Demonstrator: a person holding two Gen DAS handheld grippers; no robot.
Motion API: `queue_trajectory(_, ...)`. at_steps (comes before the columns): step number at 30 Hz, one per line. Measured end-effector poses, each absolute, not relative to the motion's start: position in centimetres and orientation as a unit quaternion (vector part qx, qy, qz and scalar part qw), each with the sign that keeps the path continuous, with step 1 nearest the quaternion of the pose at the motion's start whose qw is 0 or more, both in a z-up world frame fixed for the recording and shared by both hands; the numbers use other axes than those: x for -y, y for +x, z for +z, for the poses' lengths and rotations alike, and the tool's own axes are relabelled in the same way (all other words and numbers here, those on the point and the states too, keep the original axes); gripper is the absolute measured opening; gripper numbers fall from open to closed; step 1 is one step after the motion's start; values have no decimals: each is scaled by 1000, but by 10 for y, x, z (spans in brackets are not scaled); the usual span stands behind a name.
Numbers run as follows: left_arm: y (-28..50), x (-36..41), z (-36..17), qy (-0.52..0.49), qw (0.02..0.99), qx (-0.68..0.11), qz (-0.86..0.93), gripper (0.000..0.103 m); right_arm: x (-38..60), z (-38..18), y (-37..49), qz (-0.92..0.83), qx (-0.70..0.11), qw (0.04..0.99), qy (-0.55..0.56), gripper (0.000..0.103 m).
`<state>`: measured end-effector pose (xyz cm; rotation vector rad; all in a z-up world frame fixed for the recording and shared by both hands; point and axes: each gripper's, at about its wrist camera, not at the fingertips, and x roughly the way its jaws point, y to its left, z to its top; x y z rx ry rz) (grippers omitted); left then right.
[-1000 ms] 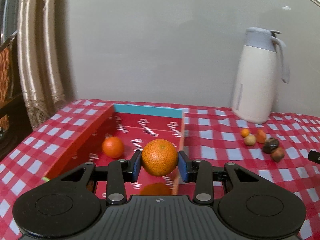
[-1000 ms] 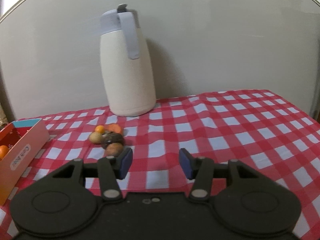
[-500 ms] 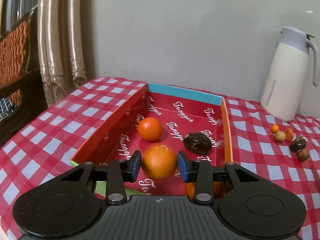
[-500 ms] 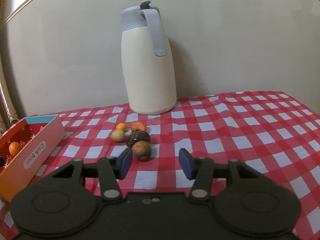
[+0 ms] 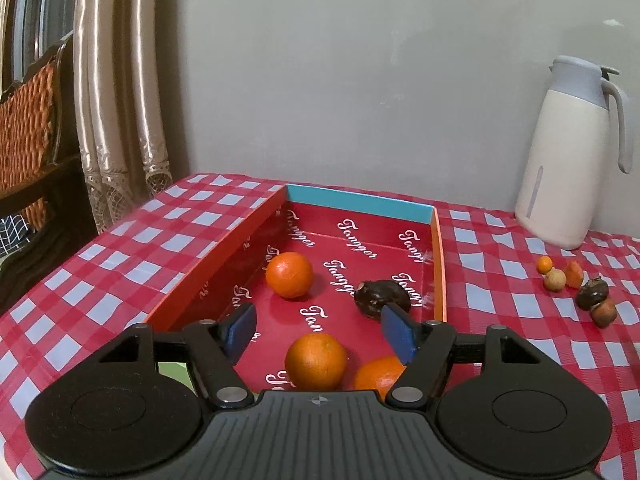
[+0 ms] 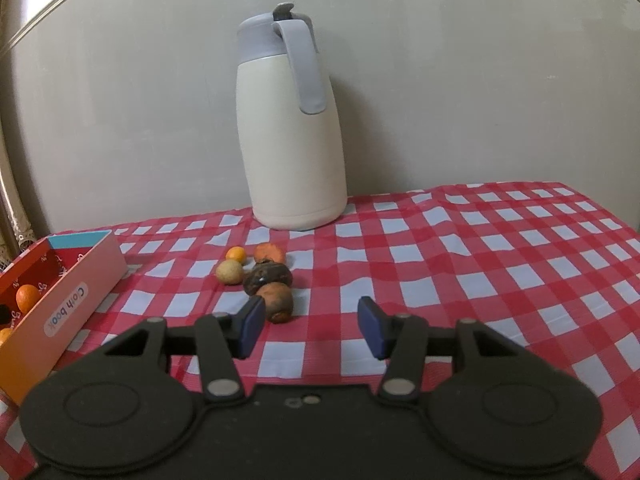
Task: Organize fruits
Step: 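Carry the orange with the left gripper into the box and open, then reach the right gripper to the dark mottled fruit and close on it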
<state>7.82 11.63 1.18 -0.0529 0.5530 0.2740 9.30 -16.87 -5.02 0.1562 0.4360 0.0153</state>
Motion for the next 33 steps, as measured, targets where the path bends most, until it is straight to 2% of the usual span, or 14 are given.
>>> queue_trajectory(22,77,-122,11,-30,952,-273,138,70,147,-32,97,33,-196,978,56,51)
queue_trajectory(24,76,-122,12,-29,952,-271,138,72,146,-30,98,37,-195,979,55,51)
queue_trajectory(26,76,-121,12,-26,953,-268,142,80,144,-28,100,39,-195,979,52,51)
queue_trajectory(33,77,-122,13,-22,953,-263,147,82,140,-29,114,44,-199,978,43,51)
